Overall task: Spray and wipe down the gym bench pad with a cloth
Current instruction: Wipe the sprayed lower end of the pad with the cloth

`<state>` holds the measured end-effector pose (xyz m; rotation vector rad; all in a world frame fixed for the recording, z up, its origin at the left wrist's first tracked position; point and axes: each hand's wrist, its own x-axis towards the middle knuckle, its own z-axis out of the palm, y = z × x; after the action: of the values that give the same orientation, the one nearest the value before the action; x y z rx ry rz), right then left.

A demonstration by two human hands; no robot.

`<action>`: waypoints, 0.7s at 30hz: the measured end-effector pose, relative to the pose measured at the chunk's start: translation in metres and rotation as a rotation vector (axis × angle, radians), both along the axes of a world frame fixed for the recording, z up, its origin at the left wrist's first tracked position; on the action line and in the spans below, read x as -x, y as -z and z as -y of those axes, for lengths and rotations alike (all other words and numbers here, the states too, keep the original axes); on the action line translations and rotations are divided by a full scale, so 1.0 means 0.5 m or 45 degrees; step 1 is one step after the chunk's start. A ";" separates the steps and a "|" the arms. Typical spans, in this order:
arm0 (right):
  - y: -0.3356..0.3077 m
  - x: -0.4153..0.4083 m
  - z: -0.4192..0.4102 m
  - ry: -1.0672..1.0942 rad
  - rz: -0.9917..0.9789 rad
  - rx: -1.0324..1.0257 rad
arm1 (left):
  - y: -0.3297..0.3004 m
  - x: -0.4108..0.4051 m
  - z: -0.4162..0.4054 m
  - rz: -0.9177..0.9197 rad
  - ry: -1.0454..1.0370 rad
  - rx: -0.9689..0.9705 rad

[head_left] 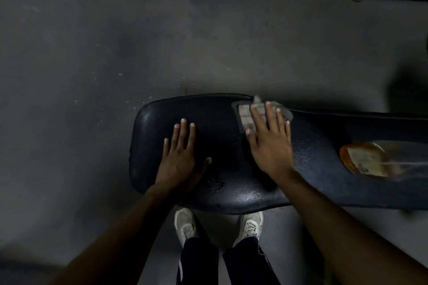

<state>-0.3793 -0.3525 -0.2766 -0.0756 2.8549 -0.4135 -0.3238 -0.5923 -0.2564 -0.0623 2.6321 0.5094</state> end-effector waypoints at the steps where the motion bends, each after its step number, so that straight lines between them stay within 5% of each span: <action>1: 0.000 0.022 0.029 0.053 0.010 0.008 | -0.001 0.000 0.001 -0.002 -0.014 -0.028; 7: -0.011 0.027 0.209 -0.178 -0.004 -0.038 | -0.015 0.006 0.049 -0.140 -0.167 -0.191; 12: -0.031 -0.080 0.167 -0.495 0.043 -0.070 | -0.026 0.001 0.134 -0.096 -0.260 -0.093; 16: -0.027 -0.045 0.106 -0.224 0.082 -0.066 | -0.016 -0.013 0.191 -0.010 -0.276 -0.123; 21: -0.017 0.061 0.228 0.001 0.060 -0.003 | 0.000 -0.042 0.213 -0.067 -0.264 -0.291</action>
<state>-0.4100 -0.4665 -0.2682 -0.0639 2.8092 -0.4069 -0.3026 -0.6989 -0.2564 -0.2542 2.6129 0.8903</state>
